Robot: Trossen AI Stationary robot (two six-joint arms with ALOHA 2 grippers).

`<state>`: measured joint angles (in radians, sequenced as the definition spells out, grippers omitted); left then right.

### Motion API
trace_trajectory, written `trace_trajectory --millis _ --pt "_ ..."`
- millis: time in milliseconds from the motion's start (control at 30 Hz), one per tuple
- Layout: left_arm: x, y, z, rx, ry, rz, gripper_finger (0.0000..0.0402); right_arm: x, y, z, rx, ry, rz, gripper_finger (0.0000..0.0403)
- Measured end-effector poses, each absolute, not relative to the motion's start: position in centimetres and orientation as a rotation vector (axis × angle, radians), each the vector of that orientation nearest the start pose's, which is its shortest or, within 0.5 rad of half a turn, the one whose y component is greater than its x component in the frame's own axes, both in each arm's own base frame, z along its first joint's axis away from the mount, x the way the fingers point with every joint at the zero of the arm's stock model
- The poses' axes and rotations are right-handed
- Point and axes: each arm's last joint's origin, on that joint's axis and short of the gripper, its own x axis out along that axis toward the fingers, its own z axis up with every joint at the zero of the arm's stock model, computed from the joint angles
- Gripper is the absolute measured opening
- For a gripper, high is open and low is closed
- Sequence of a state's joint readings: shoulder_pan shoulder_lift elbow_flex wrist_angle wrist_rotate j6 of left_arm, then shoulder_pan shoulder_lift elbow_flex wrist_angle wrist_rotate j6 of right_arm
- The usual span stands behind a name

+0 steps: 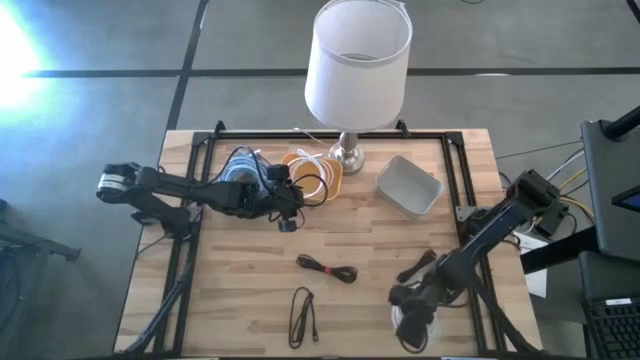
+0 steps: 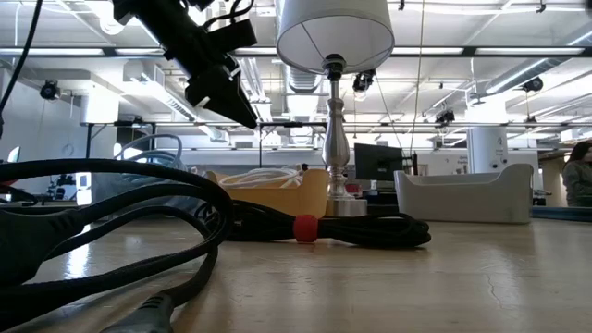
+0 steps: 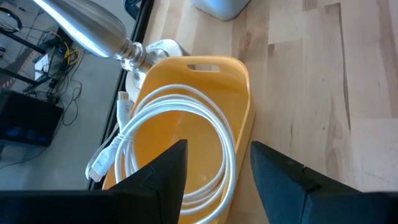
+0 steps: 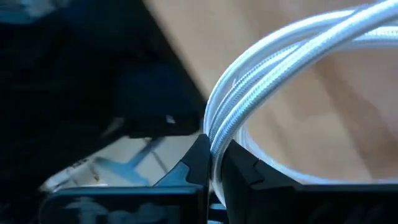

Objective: Sort HDMI cables
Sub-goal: Put the white HDMI cable into the yellow bin

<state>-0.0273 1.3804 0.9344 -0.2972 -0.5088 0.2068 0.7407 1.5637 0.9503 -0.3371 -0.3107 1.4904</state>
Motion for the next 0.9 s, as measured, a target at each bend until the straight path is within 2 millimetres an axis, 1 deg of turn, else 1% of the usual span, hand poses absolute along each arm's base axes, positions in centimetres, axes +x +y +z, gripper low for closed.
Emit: trace_trajectory --millis 67,100,200,267,367,433,533,600,733,900 --pt "28.6 0.6 24.8 0.387 0.770 0.380 0.0179 22.6 21.7 21.9 0.984 1.394 0.134 0.0015" --pt "28.6 0.6 24.8 0.382 0.769 0.372 0.0179 22.7 21.7 22.9 0.929 1.366 0.160 0.0015" --pt "28.6 0.5 24.8 0.365 0.766 0.340 0.0179 22.8 21.4 25.0 0.674 1.249 0.189 0.0015" --pt "28.7 0.4 24.8 0.343 0.762 0.303 0.0179 22.9 21.0 26.4 0.478 1.141 0.180 0.0014" --pt "28.9 0.0 24.8 0.292 0.735 0.189 0.0179 23.5 20.5 27.8 0.222 0.969 0.150 0.0014" --pt "29.3 -0.3 25.0 0.251 0.686 0.084 0.0178 24.0 20.2 28.0 0.121 0.923 0.159 0.0014" --pt "29.9 -1.0 25.4 0.239 0.598 -0.068 0.0179 25.0 19.6 28.1 0.088 0.873 0.149 0.0014" --pt "30.5 -1.5 25.7 0.285 0.527 -0.114 0.0178 25.6 18.8 27.9 0.081 0.856 0.128 0.0014" --pt "31.4 -2.9 25.7 0.453 0.421 -0.178 0.0181 26.8 17.4 27.5 0.051 0.835 0.109 0.0014" --pt "32.2 -4.6 25.3 0.648 0.347 -0.227 0.0196 27.8 16.6 27.6 0.055 0.816 0.178 0.0013"
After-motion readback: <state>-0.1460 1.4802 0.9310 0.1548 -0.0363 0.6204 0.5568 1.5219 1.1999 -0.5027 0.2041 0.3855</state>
